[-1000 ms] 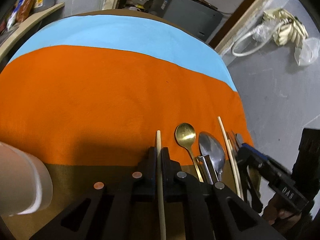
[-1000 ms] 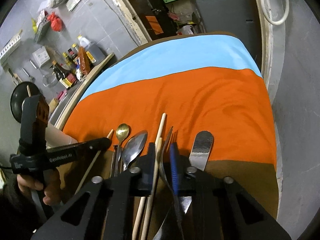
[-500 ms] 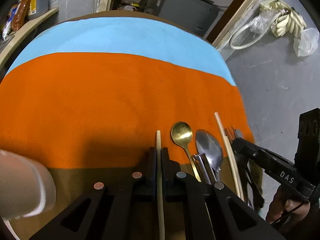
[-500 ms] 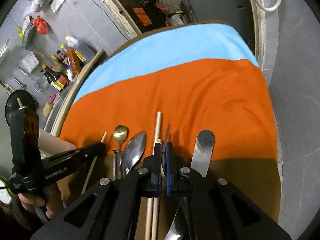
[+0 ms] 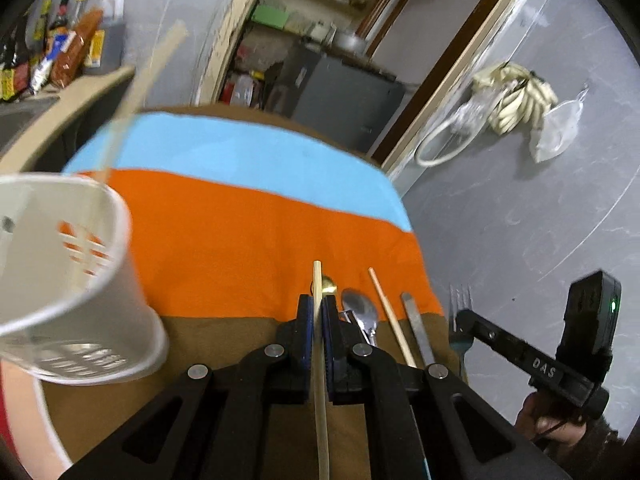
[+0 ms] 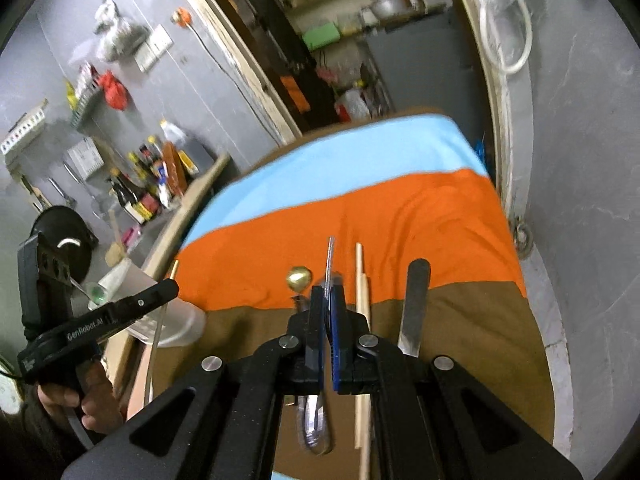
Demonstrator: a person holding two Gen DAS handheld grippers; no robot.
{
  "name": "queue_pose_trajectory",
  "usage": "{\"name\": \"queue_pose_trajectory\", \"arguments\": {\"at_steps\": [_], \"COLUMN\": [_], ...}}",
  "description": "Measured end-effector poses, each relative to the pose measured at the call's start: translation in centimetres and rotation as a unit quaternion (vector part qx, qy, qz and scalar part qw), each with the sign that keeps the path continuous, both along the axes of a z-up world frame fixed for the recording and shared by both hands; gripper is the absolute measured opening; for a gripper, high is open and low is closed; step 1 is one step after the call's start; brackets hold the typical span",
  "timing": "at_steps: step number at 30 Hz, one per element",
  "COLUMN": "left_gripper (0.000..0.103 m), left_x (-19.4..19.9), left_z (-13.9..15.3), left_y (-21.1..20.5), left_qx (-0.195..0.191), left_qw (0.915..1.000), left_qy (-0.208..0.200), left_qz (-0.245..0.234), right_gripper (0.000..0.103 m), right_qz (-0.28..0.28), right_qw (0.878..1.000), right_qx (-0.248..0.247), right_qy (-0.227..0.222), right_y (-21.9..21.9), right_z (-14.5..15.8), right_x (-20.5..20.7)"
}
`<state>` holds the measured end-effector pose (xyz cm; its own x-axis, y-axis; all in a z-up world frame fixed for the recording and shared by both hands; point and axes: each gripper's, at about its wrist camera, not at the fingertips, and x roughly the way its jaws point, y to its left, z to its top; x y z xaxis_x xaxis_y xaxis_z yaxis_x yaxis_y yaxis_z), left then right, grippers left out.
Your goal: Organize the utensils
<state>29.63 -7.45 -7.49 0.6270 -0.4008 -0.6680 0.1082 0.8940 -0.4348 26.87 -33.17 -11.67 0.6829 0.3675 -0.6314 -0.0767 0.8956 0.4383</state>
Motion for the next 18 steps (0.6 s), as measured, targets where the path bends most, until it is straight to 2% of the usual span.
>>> {"name": "queue_pose_trajectory", "arguments": {"at_steps": [11, 18], "left_gripper": [0.005, 0.005], "left_x": [-3.2, -5.0], "left_z": [6.8, 10.4], "left_y": [7.5, 15.5], "left_qx": [-0.036, -0.042], "left_qw": [0.9964, 0.9866], "left_qy": [-0.070, -0.126], "left_qz": [0.032, 0.096], "right_gripper": [0.002, 0.002], "right_qz": [-0.052, -0.040], "right_qw": [0.994, 0.989], "right_qx": [-0.021, -0.009], "right_qy": [-0.090, -0.143], "right_y": [3.1, 7.4], "right_z": [6.9, 11.8], "right_x": [-4.7, -5.1]}}
